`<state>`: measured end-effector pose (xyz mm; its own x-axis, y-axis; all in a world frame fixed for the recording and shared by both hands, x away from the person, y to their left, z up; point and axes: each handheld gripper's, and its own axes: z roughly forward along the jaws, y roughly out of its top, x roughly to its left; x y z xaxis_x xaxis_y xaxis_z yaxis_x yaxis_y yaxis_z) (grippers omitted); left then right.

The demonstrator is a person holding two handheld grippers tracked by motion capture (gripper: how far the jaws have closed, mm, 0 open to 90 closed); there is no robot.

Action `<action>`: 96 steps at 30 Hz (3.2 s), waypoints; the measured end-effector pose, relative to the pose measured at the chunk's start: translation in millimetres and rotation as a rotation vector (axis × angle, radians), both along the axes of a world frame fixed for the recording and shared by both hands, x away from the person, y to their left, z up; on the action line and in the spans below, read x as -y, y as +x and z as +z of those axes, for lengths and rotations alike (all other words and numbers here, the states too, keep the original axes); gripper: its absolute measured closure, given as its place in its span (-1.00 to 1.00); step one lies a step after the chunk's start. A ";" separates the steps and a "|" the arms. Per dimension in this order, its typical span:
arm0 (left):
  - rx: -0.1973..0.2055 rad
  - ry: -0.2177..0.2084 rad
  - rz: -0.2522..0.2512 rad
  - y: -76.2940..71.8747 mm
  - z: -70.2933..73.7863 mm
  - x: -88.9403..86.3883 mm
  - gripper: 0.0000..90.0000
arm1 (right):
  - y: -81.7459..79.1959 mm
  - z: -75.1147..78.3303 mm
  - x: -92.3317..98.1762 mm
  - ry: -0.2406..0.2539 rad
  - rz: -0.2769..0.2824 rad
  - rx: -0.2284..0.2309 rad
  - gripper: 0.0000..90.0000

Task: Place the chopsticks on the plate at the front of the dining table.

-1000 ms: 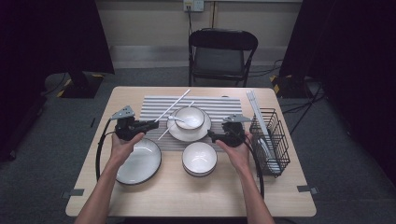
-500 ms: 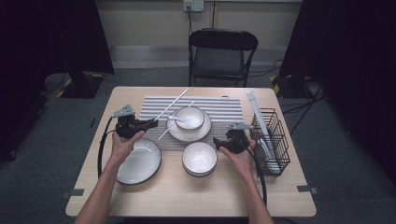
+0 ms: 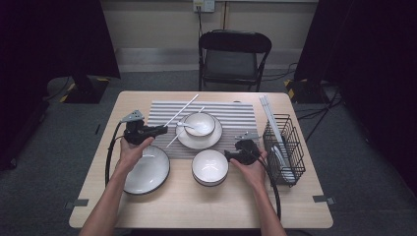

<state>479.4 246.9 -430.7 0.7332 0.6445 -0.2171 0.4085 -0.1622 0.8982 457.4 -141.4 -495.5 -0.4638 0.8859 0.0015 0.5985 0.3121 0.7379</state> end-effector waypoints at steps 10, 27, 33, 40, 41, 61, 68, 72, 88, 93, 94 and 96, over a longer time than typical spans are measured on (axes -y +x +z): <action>-0.008 0.004 0.026 4.7 -3.0 -5.0 0.91 | -4.3 -5.0 -0.2 -0.004 -0.010 0.021 -0.47; -0.025 0.039 0.055 29.0 6.3 -4.8 0.91 | -5.0 -4.8 -0.5 -0.005 -0.017 0.020 -0.47; -0.044 0.035 0.064 41.8 6.9 -0.7 0.91 | -5.1 -4.9 -0.6 -0.005 -0.017 0.020 -0.47; -0.096 0.090 0.076 54.4 -11.7 8.8 0.91 | -5.1 -4.9 -0.6 -0.005 -0.017 0.019 -0.47; -0.096 0.090 0.076 54.4 -11.7 8.8 0.91 | -5.1 -4.9 -0.6 -0.005 -0.017 0.019 -0.47; -0.160 0.155 0.072 56.9 -37.9 20.2 0.91 | -5.0 -4.9 -0.5 -0.005 -0.017 0.019 -0.47; -0.165 0.183 0.075 56.6 -40.0 23.4 0.91 | -5.1 -4.9 -0.5 -0.004 -0.017 0.019 -0.47; -0.175 0.201 0.064 56.6 -41.5 24.9 0.91 | -5.1 -4.9 -0.5 -0.004 -0.017 0.020 -0.47; -0.201 0.207 0.054 57.3 -45.0 26.6 0.87 | -5.0 -4.9 -0.4 -0.003 -0.017 0.019 -0.47; -0.202 0.196 0.052 57.4 -44.3 25.4 0.83 | -5.0 -4.9 -0.4 -0.003 -0.017 0.019 -0.47; -0.204 0.195 0.054 56.8 -44.1 25.0 0.81 | -5.0 -4.9 -0.4 -0.003 -0.017 0.019 -0.47; -0.205 0.190 0.053 57.1 -43.4 22.1 0.77 | -5.0 -4.9 -0.4 -0.003 -0.017 0.019 -0.47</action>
<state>536.5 224.9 -474.1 0.6506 0.7239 -0.2296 0.5912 -0.2930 0.7514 452.4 -141.0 -500.4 -0.4490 0.8935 -0.0099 0.5892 0.3044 0.7485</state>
